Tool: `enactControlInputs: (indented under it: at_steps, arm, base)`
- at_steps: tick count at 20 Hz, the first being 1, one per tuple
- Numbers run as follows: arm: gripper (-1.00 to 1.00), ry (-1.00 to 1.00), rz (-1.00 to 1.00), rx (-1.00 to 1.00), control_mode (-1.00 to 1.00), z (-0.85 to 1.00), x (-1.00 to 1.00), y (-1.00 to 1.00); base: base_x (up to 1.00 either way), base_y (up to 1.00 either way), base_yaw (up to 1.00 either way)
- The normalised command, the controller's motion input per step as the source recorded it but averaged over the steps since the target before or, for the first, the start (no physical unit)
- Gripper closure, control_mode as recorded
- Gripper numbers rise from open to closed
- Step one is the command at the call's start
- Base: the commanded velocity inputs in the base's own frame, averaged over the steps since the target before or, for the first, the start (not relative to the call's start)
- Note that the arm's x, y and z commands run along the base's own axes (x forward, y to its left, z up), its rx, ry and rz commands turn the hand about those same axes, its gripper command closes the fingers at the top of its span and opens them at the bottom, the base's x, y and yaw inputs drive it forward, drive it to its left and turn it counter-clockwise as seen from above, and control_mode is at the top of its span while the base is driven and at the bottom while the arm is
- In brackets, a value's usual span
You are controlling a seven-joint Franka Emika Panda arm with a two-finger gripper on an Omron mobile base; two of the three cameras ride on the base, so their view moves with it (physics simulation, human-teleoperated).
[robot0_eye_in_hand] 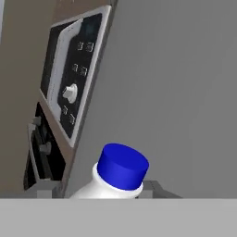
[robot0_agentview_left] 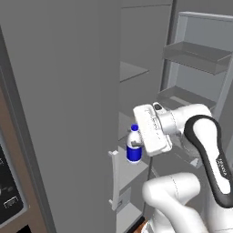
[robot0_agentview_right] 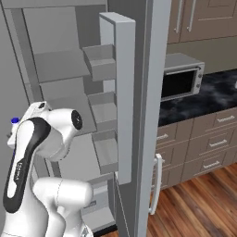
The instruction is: Take the bottled waters from the counter and place them in the freezer to freeze. Close the freezer door after placing the bottles.
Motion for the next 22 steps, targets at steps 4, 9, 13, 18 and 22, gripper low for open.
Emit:
enactControlInputs:
  at_steps: [4, 9, 13, 18, 22]
  arm:
    - [1.0, -0.32, -0.39, 0.06, -1.0, 0.62, -0.51, -0.49]
    - [1.0, -0.29, -0.44, 0.15, -1.0, 0.79, -0.01, -0.42]
    - [1.0, -0.08, -0.38, 0.11, -1.0, 1.0, 0.19, -0.17]
    - [1.0, 0.01, -0.15, 0.34, -1.0, 1.0, 0.57, -0.57]
    - [1.0, 0.12, 0.0, 0.28, -1.0, 0.32, 0.3, -0.62]
  base:
    - [0.0, 0.0, 0.0]
    - [0.0, 0.0, 0.0]
    - [0.0, 0.0, 0.0]
    - [0.0, 0.0, 0.0]
    - [0.0, 0.0, 0.0]
